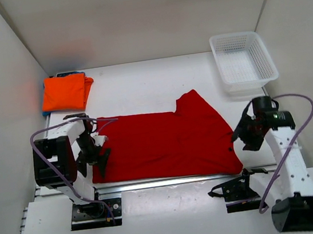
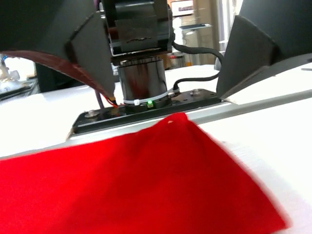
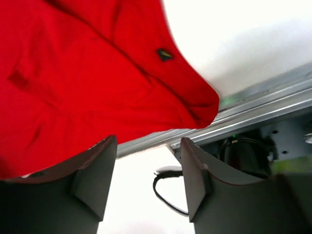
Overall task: Fold and stack the t-shirts
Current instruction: Fold the flattened tshirt in 1/3 of the way, then grap the side of the flattened tshirt furthest away from the robot with both arms
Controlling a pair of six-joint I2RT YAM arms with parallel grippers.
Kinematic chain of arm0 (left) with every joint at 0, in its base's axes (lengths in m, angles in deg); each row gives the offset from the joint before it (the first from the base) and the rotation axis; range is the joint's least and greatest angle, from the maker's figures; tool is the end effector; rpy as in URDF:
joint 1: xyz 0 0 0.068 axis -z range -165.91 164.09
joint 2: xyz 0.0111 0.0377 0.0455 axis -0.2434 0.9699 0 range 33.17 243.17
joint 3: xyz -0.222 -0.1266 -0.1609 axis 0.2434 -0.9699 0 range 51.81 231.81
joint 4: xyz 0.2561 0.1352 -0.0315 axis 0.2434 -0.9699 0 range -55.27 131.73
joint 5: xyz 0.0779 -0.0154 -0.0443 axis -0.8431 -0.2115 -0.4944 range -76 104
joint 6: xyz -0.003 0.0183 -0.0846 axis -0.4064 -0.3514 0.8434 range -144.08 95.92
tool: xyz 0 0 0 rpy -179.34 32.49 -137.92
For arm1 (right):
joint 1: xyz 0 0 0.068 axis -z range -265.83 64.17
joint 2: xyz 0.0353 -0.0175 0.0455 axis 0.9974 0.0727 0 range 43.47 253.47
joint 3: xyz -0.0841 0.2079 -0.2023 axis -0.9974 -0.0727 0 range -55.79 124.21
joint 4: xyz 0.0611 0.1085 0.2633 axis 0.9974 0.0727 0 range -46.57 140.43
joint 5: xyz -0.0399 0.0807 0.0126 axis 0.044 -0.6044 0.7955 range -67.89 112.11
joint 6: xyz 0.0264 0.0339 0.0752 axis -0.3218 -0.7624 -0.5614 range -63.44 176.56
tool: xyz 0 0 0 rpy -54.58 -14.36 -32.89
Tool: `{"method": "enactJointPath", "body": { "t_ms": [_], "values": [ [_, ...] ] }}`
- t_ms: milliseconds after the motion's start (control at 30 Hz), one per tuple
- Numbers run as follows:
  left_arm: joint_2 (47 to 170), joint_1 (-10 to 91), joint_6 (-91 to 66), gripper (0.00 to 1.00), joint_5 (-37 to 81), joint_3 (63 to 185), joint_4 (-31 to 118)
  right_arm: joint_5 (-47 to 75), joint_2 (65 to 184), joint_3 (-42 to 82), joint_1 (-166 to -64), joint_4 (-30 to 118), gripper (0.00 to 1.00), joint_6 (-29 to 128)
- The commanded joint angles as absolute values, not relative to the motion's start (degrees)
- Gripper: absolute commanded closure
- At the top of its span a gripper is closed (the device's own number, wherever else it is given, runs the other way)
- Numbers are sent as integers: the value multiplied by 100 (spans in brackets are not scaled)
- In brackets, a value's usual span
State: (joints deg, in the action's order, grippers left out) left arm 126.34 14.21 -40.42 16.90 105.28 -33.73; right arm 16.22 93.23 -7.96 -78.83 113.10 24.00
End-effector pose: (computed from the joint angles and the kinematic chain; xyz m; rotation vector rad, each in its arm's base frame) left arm 0.2234 -0.0044 0.1404 -0.3728 -2.6841 0.1532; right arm 0.1557 -0.0112 0.2463 0.9391 2.6812 0.2443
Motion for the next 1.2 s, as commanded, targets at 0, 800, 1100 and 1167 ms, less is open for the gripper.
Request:
{"method": "enactJointPath", "body": {
  "t_ms": [0,800,1100,1167],
  "values": [
    [12361,1146,-3999,2,1523,10569,-3368,2123,9943,183,-8467,11314,47,2649],
    [15506,1224,-2646,4,995,15594,-1522,2957,18487,8518,-10148,10803,40,3652],
    [16114,1286,-2505,3,1374,15729,-1338,2545,19314,8526,-9875,10803,39,3581],
    [16088,1277,-2548,4,1749,15509,-1347,2431,19455,8719,-9840,10926,40,3581]
  ]
}}
